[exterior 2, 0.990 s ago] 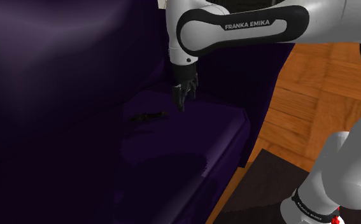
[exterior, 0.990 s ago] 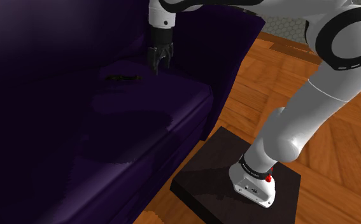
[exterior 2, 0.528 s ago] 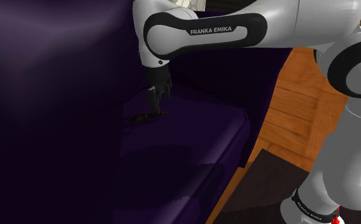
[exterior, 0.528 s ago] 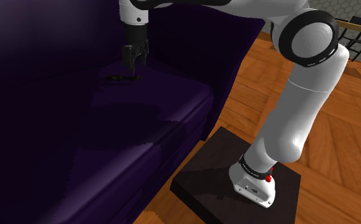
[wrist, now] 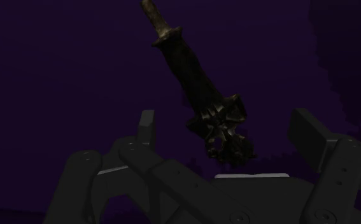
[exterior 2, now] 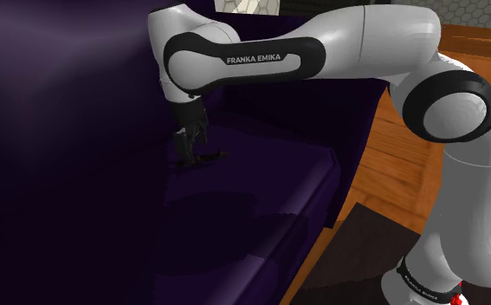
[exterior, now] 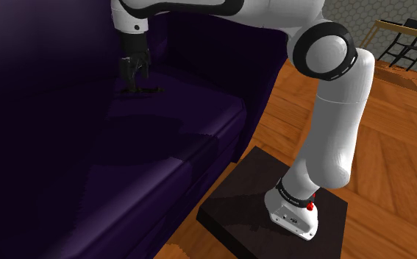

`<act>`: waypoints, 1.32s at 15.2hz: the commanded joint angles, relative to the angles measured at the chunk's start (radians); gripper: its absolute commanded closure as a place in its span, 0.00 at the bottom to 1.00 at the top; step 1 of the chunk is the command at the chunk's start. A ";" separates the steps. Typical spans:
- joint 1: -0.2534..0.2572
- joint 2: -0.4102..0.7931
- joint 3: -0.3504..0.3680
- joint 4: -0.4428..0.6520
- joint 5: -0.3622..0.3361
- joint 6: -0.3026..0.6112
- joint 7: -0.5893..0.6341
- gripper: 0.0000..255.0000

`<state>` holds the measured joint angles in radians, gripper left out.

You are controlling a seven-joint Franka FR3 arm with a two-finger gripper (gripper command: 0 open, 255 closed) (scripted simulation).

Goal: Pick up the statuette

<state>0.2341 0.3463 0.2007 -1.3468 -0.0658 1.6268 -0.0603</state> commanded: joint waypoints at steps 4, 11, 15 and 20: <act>-0.002 -0.003 0.000 -0.068 0.000 0.065 0.000 0.00; -0.002 -0.003 0.000 -0.069 0.000 0.066 0.000 1.00; -0.004 -0.005 -0.001 -0.071 0.000 0.067 -0.002 1.00; 0.000 0.002 0.000 -0.007 -0.001 0.009 0.000 1.00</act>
<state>0.2334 0.3437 0.2009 -1.3724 -0.0657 1.6510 -0.0605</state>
